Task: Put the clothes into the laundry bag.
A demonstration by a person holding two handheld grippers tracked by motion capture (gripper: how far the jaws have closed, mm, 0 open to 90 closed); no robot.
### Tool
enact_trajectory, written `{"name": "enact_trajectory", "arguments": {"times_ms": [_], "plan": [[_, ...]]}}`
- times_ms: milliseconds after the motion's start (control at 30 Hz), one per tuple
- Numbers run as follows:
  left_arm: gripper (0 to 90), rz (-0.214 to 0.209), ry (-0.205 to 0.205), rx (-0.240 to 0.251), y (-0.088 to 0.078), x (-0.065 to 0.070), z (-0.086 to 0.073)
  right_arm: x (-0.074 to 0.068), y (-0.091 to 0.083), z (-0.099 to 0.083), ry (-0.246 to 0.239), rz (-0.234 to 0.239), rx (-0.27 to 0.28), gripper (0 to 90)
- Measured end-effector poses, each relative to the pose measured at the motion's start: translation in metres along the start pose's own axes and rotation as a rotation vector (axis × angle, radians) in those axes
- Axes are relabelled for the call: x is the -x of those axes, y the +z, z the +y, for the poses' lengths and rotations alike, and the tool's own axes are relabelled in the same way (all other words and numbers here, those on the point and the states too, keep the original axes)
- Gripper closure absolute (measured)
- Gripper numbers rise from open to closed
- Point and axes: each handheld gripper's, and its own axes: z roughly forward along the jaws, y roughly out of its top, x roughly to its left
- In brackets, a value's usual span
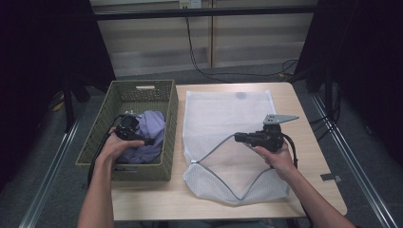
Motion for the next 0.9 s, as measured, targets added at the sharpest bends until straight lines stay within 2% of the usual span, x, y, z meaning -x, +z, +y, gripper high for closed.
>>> {"name": "enact_trajectory", "arguments": {"times_ms": [67,100,133,167,200,333,467,600,633,667,700,767,833,900], "plan": [[5.9,-0.004,0.018,-0.034,0.005,0.001,-0.001,0.000,0.000,0.000,0.001,0.002,0.001,88.1],[7.5,-0.004,0.018,-0.034,0.005,0.001,-0.001,0.000,0.000,0.000,0.001,0.002,0.001,88.1],[9.8,0.008,0.038,-0.071,0.006,0.000,-0.002,0.000,0.000,0.000,0.001,0.001,0.001,88.1],[11.0,0.008,0.038,-0.071,0.006,0.000,-0.002,0.000,0.000,0.000,0.000,0.002,0.001,88.1],[11.1,0.005,0.022,-0.064,0.007,-0.001,-0.003,0.001,0.000,-0.001,-0.001,0.006,0.000,88.1],[12.2,0.000,0.005,-0.064,0.011,-0.003,-0.006,0.002,-0.002,-0.001,0.001,0.004,-0.001,88.1],[11.8,0.004,-0.019,-0.040,0.014,-0.002,-0.009,0.003,-0.003,-0.003,0.009,0.005,0.005,87.9],[12.0,-0.008,-0.033,-0.048,0.012,-0.004,-0.010,0.005,-0.004,-0.004,0.013,0.005,0.003,87.9],[11.9,-0.012,-0.071,-0.029,0.013,-0.002,-0.011,0.005,-0.004,-0.005,0.012,0.002,0.004,88.0],[12.0,-0.012,-0.071,-0.029,0.013,-0.002,-0.011,0.005,-0.005,-0.005,0.014,0.002,0.003,87.9],[13.1,-0.009,-0.026,-0.064,0.011,-0.005,-0.009,0.005,-0.005,-0.005,0.016,0.001,0.003,87.9],[18.9,-0.003,-0.017,-0.057,0.011,-0.004,-0.009,0.005,-0.005,-0.005,0.014,0.002,0.003,88.0],[26.7,0.022,-0.001,-0.075,0.008,-0.005,-0.009,0.004,-0.006,-0.005,0.013,0.001,0.004,88.0],[31.8,0.011,-0.004,-0.092,0.006,-0.005,-0.007,0.004,-0.006,-0.005,0.013,0.002,0.004,88.0]]}}
